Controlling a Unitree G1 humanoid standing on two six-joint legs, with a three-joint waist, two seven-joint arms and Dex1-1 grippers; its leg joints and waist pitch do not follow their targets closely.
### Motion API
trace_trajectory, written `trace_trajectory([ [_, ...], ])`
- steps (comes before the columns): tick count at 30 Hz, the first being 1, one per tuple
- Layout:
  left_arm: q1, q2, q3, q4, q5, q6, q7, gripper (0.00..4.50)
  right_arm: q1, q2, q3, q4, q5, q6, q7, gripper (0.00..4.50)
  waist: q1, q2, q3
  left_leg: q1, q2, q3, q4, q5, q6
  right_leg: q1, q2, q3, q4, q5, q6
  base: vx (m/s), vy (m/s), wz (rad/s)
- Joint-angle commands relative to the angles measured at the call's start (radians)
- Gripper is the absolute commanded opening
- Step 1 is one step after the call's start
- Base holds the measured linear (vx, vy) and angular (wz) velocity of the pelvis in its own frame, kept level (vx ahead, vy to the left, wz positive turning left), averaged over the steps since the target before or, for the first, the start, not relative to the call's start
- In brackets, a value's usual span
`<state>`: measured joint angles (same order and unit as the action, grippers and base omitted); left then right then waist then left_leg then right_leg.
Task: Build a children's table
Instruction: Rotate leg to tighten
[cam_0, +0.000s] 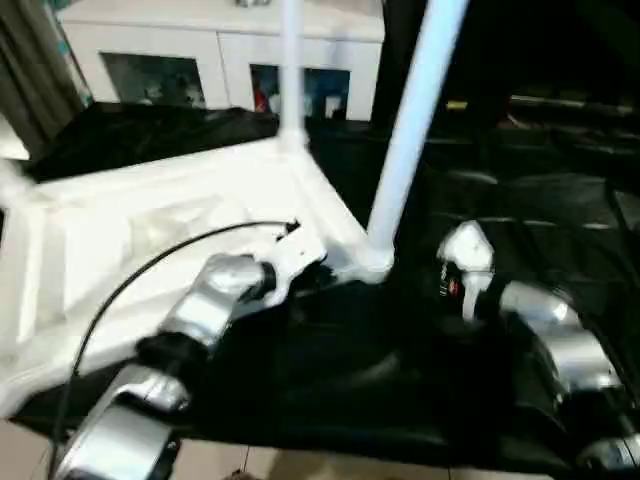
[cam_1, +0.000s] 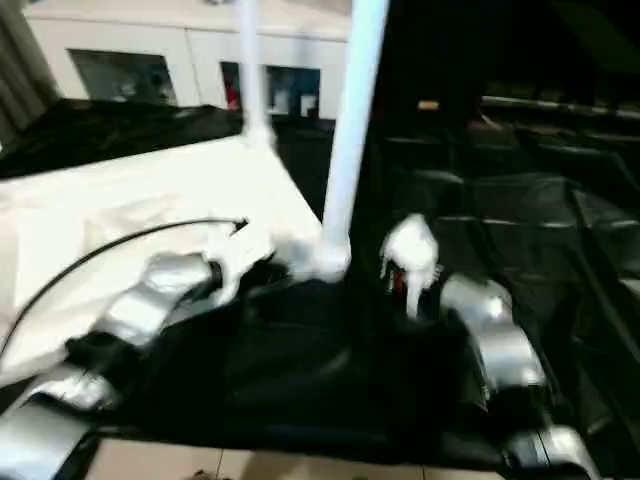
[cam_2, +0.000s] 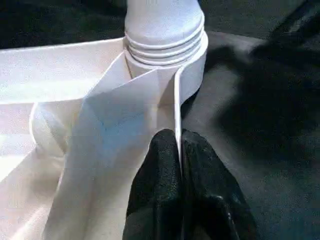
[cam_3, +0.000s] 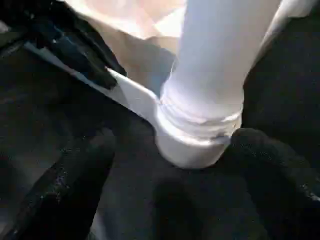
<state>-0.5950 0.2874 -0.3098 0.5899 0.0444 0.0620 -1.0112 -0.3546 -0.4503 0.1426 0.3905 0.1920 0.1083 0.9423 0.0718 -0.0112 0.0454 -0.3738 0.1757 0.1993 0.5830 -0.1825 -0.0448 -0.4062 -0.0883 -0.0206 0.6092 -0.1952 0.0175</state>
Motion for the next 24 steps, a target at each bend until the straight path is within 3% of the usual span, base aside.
trace_trajectory([
  [1,0.041,-0.003,-0.051,-0.054,-0.057,0.019,-0.13,0.0,-0.001,-0.018,0.015,-0.058,0.008,0.014,0.047,4.1,0.004,-0.018,-0.05,0.015,0.056,-0.02,-0.07,-0.251,0.078,0.036,-0.05,0.028,-0.08,-0.221,-0.248,0.0,0.0,0.0],
  [4,0.052,0.006,-0.055,-0.084,-0.068,0.035,-0.17,0.0,0.0,-0.022,0.03,-0.064,-0.012,0.01,0.05,4.1,0.017,-0.016,-0.047,0.02,0.058,-0.019,-0.074,-0.275,0.054,0.031,-0.052,0.031,-0.082,-0.249,-0.234,0.0,0.0,0.0],
  [11,0.067,0.019,-0.054,-0.121,-0.074,0.058,-0.196,0.0,0.001,-0.029,0.051,-0.065,-0.021,0.014,0.083,4.1,0.018,-0.018,-0.051,0.013,0.054,-0.022,-0.074,-0.26,0.043,0.037,-0.054,0.03,-0.079,-0.235,-0.214,0.0,0.0,0.0],
  [16,0.073,0.025,-0.05,-0.138,-0.07,0.073,-0.204,0.0,0.003,-0.029,0.055,-0.069,-0.017,0.022,0.097,3.66,0.018,-0.019,-0.053,0.012,0.053,-0.019,-0.068,-0.21,0.067,0.04,-0.053,0.029,-0.073,-0.174,-0.232,0.0,0.0,0.0],
  [24,0.075,0.029,-0.052,-0.149,-0.072,0.086,-0.201,0.0,-0.001,-0.027,0.056,-0.065,-0.013,0.028,0.108,2.89,0.017,-0.02,-0.053,0.012,0.052,-0.02,-0.069,-0.224,0.061,0.041,-0.053,0.029,-0.075,-0.198,-0.229,0.0,0.0,0.0],
])
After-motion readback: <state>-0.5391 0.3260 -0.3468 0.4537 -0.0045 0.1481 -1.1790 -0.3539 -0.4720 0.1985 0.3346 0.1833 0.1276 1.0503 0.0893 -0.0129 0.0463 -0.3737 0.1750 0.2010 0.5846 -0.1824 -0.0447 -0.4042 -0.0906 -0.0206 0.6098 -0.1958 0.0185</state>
